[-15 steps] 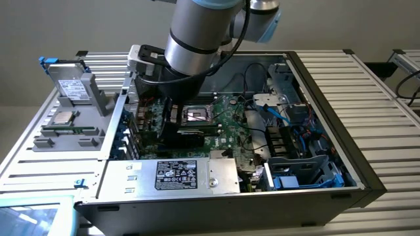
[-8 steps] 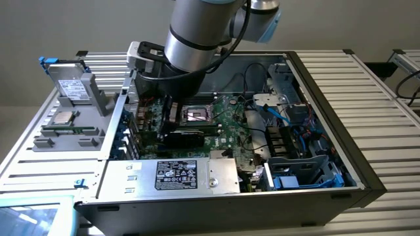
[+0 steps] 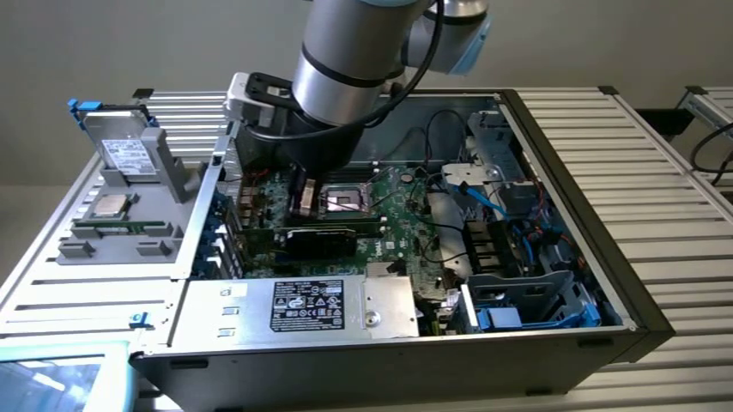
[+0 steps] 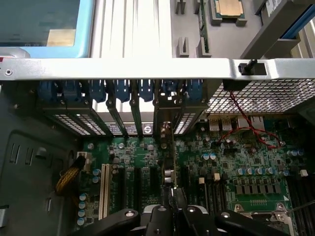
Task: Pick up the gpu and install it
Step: 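Insert the gpu into the slot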
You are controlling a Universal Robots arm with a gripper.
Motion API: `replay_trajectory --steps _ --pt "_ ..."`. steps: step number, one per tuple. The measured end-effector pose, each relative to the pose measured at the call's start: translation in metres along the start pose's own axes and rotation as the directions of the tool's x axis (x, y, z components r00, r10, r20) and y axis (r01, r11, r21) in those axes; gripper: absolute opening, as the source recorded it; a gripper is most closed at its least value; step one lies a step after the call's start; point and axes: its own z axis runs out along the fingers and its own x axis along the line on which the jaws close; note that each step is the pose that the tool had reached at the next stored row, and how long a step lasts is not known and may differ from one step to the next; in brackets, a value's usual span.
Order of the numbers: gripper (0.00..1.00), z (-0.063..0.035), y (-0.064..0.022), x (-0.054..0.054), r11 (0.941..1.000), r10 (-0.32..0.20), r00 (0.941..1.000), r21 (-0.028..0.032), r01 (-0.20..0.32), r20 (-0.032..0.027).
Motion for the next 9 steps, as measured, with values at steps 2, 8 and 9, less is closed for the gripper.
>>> replay_trajectory --steps 2,8,9 --pt "0.12 -0.0003 -0.0009 -0.0001 0.9999 -0.006 1.0 0.008 0.006 -0.0018" --pt "0.12 0.0001 -0.0019 -0.0002 0.9965 -0.024 0.9995 0.08 0.026 -0.0184" --pt "0.12 0.0002 -0.0019 -0.0003 0.995 -0.028 0.9994 0.0952 0.03 -0.0225"
